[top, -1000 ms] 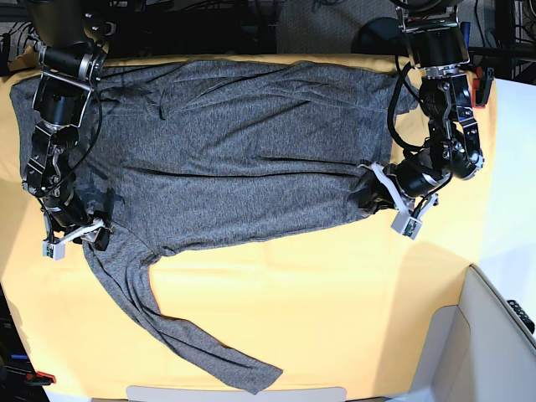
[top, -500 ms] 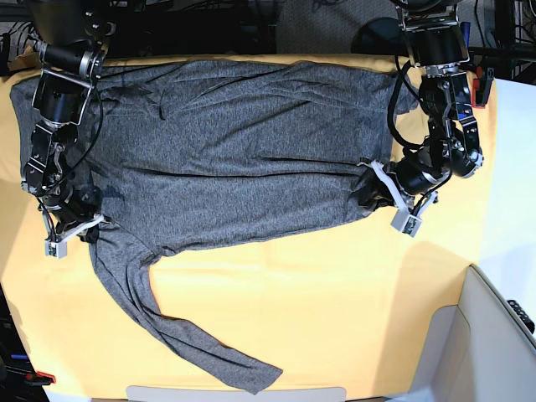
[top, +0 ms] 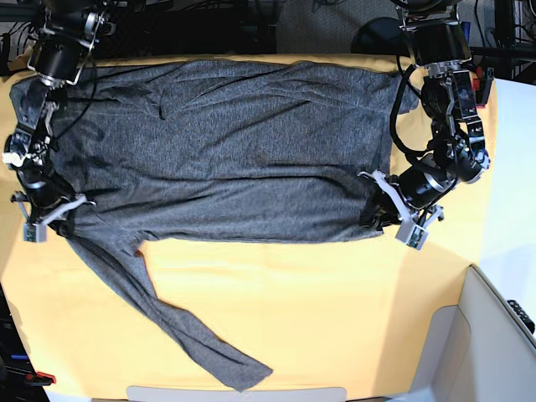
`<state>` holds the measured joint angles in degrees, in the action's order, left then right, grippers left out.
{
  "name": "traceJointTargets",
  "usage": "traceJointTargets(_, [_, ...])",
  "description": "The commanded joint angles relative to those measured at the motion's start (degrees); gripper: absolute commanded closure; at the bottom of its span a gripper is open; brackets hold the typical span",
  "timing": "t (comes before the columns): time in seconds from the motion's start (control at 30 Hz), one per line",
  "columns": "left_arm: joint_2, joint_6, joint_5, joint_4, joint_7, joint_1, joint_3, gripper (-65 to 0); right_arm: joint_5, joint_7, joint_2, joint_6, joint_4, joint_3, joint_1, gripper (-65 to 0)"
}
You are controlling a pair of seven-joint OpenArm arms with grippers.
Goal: Fold the T-shirt properly
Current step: 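Fold the hem up toward the collar with both grippers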
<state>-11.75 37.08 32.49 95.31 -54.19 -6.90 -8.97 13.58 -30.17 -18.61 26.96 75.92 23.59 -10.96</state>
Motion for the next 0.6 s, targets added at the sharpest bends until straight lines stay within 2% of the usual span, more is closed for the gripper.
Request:
traceJointTargets(0.0, [-0.5, 0.2, 1.0, 1.8, 1.1, -0.4, -0.3, -0.1, 0.8, 1.8, -1.3, 0.1, 2.5, 0.8, -0.9, -0.2])
traceJointTargets(0.2, [-0.6, 0.2, 1.0, 6.4, 1.5, 3.8, -0.4, -0.1, 0.8, 1.8, -2.5, 0.2, 7.0, 3.0, 4.2, -0.2])
traceJointTargets(0.57, [-1.0, 0.2, 0.8, 13.0, 1.6, 11.7, -0.6, -0.1, 0.8, 1.8, -2.4, 0.2, 14.9, 3.1, 14.1, -0.1])
